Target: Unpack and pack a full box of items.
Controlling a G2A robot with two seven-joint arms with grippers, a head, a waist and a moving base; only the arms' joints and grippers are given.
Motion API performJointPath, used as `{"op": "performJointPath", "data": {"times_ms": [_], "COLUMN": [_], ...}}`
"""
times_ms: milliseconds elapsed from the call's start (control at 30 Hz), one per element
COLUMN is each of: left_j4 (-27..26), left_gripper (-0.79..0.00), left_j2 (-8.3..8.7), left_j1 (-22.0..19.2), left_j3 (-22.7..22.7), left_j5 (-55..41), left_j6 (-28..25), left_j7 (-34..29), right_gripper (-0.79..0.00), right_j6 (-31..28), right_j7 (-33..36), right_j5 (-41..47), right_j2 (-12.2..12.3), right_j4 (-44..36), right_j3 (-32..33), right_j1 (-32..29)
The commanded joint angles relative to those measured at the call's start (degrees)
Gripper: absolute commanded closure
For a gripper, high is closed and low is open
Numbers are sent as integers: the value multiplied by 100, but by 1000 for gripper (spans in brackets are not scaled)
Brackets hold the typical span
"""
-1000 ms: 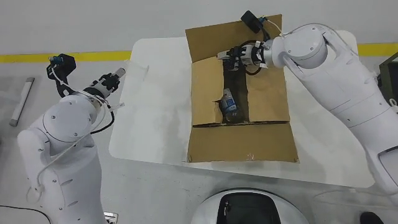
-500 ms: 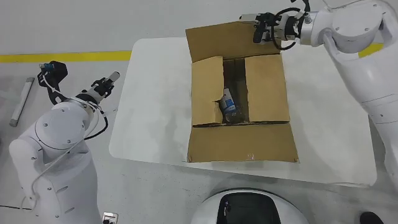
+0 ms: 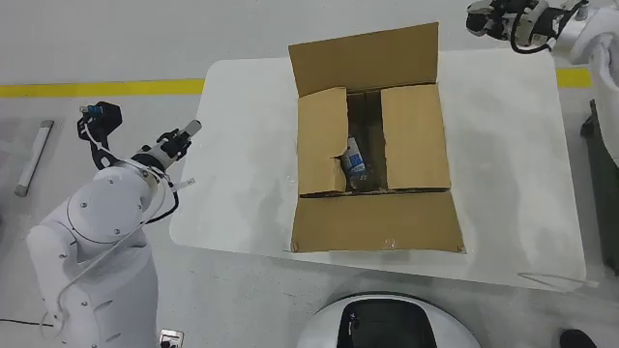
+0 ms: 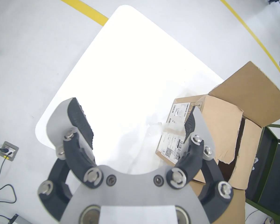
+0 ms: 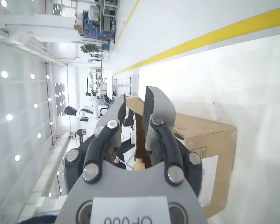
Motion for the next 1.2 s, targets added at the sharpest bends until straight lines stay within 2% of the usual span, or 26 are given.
{"op": "performJointPath", "data": {"times_ms": [0, 133, 267, 400, 500, 800, 1000, 1067, 1167], "left_j4": [42, 276, 441, 442, 442, 442, 442, 442, 442], "left_gripper": [-785, -785, -785, -785, -785, -785, -785, -785, -785], "left_j2": [-4, -21, -32, -35, -35, -35, -35, -35, -35], "left_j1": [43, -41, -68, -54, -54, -54, -54, -54, -54], "left_j3": [124, 360, 547, 602, 602, 602, 602, 602, 602], "left_j5": [53, 31, 61, 64, 64, 64, 64, 64, 64], "left_j6": [32, 138, 201, 202, 202, 202, 202, 202, 202], "left_j7": [32, 139, 201, 203, 203, 203, 203, 203, 203], "right_gripper": [0, 0, 0, 0, 0, 0, 0, 0, 0], "right_j6": [3, -11, -159, -821, -1167, -1783, -2223, -2211, -2208], "right_j7": [-37, -28, 277, 1007, 1275, 2358, 2190, 2174, 2158], "right_j5": [-72, 125, 565, 956, 1130, 1746, 1197, 648, 580], "right_j2": [11, -31, -133, -207, -247, -366, -295, -243, -236], "right_j4": [40, 242, 670, 1158, 1547, 2027, 2165, 2084, 2063], "right_j3": [-10, -170, -454, -651, -732, -964, -1007, -1114, -1124], "right_j1": [-82, -131, -29, 204, 407, 729, 931, 987, 994]}}
